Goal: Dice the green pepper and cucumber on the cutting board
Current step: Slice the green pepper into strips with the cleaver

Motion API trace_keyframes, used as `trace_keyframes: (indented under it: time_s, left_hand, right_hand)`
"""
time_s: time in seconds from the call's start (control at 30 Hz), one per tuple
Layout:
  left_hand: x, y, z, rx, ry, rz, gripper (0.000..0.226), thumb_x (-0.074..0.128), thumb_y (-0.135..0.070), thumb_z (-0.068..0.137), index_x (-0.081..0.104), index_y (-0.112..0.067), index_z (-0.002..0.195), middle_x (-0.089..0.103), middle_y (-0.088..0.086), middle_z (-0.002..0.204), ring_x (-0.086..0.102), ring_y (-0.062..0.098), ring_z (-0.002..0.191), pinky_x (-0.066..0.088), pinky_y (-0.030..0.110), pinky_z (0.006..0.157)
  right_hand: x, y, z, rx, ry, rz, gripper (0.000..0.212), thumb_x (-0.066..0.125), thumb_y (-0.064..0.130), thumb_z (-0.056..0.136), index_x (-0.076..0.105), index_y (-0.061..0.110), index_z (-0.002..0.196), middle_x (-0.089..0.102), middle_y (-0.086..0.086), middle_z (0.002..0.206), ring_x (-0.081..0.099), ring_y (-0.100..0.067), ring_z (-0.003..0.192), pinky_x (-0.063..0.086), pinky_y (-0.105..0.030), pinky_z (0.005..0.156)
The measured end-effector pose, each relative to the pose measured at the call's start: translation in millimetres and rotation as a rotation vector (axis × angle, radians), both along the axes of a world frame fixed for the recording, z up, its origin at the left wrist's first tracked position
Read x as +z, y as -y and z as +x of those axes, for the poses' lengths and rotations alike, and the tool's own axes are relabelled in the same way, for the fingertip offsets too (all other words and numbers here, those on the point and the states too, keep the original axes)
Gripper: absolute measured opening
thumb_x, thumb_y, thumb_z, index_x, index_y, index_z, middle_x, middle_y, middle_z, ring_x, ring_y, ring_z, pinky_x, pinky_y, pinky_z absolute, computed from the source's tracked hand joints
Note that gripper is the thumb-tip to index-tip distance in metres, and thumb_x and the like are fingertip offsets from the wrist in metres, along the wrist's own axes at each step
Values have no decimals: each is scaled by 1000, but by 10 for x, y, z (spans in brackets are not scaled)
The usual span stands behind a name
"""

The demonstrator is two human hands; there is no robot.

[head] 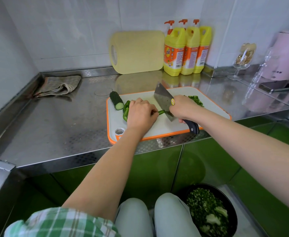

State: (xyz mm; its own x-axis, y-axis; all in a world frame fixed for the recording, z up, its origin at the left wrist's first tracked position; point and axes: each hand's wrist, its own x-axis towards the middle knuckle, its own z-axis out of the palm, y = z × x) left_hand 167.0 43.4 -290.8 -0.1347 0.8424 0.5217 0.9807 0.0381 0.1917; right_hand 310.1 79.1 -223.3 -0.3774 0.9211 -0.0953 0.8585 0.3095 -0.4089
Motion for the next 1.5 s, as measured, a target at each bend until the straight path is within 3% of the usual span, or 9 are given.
trace_keyframes:
  time_s: [0.17, 0.37, 0.5, 0.7, 0.97, 1.17, 1.27, 1.37, 1.5]
  left_hand:
    - [2, 2, 12, 7, 2, 5, 18, 58, -29, 84, 76, -25, 87, 68, 0, 84, 52, 26, 91, 30, 36, 79]
    - [-11, -4, 18, 18, -1, 16, 17, 59, -26, 82, 75, -23, 83, 67, 0, 79, 52, 27, 87, 28, 36, 76]
    - [-9, -4, 11, 14, 3, 22, 16, 60, -25, 82, 76, -23, 82, 67, 1, 77, 52, 28, 85, 29, 37, 74]
    - [-12, -6, 5, 9, -2, 23, 16, 59, -26, 84, 76, -25, 84, 67, 0, 80, 51, 27, 87, 29, 36, 76]
    - [-25, -16, -2, 4, 5, 31, 16, 60, -27, 84, 75, -23, 83, 67, 0, 80, 52, 26, 87, 28, 35, 76]
    - [-31, -7, -3, 5, -4, 25, 18, 58, -27, 85, 76, -24, 87, 67, 0, 81, 51, 27, 89, 29, 35, 77]
    - [-23, -10, -4, 2, 5, 27, 20, 57, -27, 84, 74, -24, 93, 69, -2, 83, 52, 26, 91, 29, 35, 78]
    - [-18, -6, 2, 5, 12, 28, 15, 58, -26, 83, 73, -23, 84, 67, -2, 80, 52, 26, 89, 29, 35, 77]
    - [-9, 13, 10, 10, 8, 23, 16, 58, -26, 84, 73, -23, 82, 67, 0, 80, 52, 26, 88, 28, 34, 76]
  right_hand:
    - [13, -38, 42, -4, -99, 19, 11, 36, 2, 89, 47, 2, 89, 52, -16, 54, 47, -23, 40, 38, -23, 45]
    - [103, 35, 13, 36, 66, -34, 15, 40, 1, 88, 54, -2, 82, 50, -8, 33, 47, -23, 40, 38, -21, 44]
    - [-6, 22, -35, 32, 14, 0, 16, 38, 1, 89, 54, -4, 90, 54, -15, 49, 48, -23, 40, 37, -23, 44]
    - [-37, -45, 1, 17, -105, 78, 8, 36, 7, 92, 43, 5, 88, 51, -12, 57, 52, -26, 45, 35, -23, 43]
    - [29, 27, -10, 54, 37, -3, 14, 38, 2, 89, 51, -1, 85, 51, -10, 36, 46, -22, 38, 36, -22, 43]
    - [-38, 0, -20, 31, -101, 56, 7, 36, 6, 93, 43, 5, 91, 49, -12, 56, 48, -22, 39, 34, -22, 41]
    - [37, 20, -4, 55, -58, 26, 10, 37, 5, 91, 44, 5, 84, 50, -11, 46, 47, -23, 39, 35, -22, 42]
    - [73, 45, -15, 58, 60, -21, 16, 38, 2, 87, 50, 1, 77, 48, -5, 30, 46, -22, 37, 35, -20, 41]
    - [14, 65, -72, 40, 30, 11, 14, 39, 1, 89, 52, -1, 87, 53, -13, 46, 47, -23, 41, 36, -23, 43]
